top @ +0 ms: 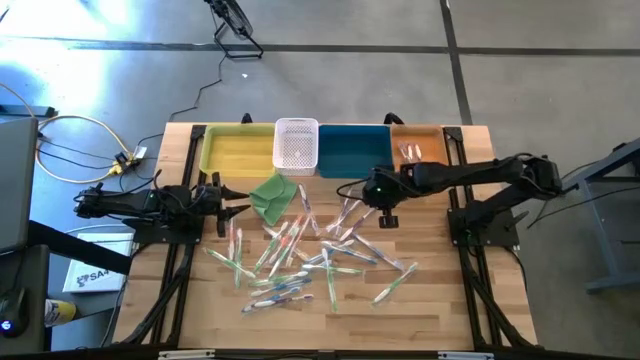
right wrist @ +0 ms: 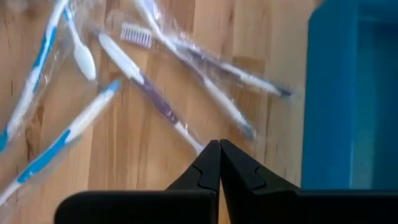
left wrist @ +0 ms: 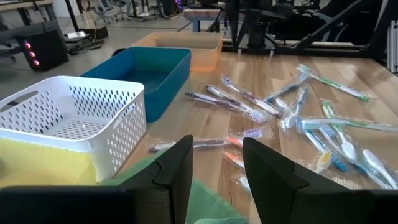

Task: Pick & Place Toothbrushes
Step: Put the violet toothbrush into the orange bin

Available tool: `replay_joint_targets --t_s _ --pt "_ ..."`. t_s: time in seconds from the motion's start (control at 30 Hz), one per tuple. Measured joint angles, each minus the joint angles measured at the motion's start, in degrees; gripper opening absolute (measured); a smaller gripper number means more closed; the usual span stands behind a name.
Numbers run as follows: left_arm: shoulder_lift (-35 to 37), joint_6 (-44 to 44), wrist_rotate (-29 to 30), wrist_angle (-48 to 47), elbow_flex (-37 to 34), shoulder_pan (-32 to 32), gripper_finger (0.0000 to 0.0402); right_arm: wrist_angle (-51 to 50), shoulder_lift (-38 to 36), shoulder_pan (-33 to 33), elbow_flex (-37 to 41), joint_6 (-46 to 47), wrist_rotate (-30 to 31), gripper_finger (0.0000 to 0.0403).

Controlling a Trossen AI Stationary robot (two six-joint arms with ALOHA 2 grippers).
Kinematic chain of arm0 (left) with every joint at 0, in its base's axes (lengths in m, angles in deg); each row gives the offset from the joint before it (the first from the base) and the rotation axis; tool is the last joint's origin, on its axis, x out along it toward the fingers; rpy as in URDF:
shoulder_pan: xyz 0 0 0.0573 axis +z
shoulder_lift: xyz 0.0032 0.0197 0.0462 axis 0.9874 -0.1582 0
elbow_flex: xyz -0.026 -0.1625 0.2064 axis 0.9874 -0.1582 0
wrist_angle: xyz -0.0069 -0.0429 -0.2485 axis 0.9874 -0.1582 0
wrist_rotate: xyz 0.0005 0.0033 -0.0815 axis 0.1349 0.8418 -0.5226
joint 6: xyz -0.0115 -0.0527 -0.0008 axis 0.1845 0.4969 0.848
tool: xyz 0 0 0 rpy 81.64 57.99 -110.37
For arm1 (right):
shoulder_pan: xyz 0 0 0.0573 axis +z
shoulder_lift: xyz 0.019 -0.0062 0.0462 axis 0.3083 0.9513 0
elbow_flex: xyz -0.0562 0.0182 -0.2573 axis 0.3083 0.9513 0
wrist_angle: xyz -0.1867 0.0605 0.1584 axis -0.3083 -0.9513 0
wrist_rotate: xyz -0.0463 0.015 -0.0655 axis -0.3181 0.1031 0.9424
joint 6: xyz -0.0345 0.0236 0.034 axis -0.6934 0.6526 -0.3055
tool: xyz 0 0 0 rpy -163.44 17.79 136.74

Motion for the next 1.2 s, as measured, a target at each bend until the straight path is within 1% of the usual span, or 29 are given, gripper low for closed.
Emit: replay_joint_targets --t_s 0.17,0.37,0.47,0.53,0.63,0.83,0.93,1.07,1.2 --pt "0.0 0.0 0.0 -0.2 0.0 0.0 0.0136 -0.7 0.6 -0.6 0.0 0.1 0.1 0.0002" --pt "0.0 0.0 0.0 -0.3 0.0 0.0 0.0136 2.7 0.6 -0.7 0.0 4.9 0.6 0.0002" --pt "0.0 0.0 0.0 -0.3 0.0 0.0 0.0136 4.0 0.6 -0.6 0.0 5.5 0.6 0.0003" --pt "0.0 0.0 0.0 -0.3 0.0 0.0 0.0136 4.2 0.6 -0.6 0.0 6.0 0.6 0.0011" --pt "0.0 0.0 0.0 -0.3 0.0 0.0 0.0136 4.3 0.6 -0.6 0.0 7.0 0.6 0.004" --pt "0.0 0.0 0.0 -0.3 0.0 0.0 0.0136 4.4 0.6 -0.6 0.1 7.1 0.5 0.0132" --pt "0.0 0.0 0.0 -0.3 0.0 0.0 0.0136 4.3 0.6 -0.6 0.5 7.1 0.3 0.0168" --pt "0.0 0.0 0.0 -0.3 0.0 0.0 0.0136 4.3 0.6 -0.6 0.5 7.1 0.3 0.0193" --pt "0.0 -0.6 0.0 -0.5 0.0 0.0 0.0136 4.3 0.6 -0.6 0.6 7.1 0.3 0.0199"
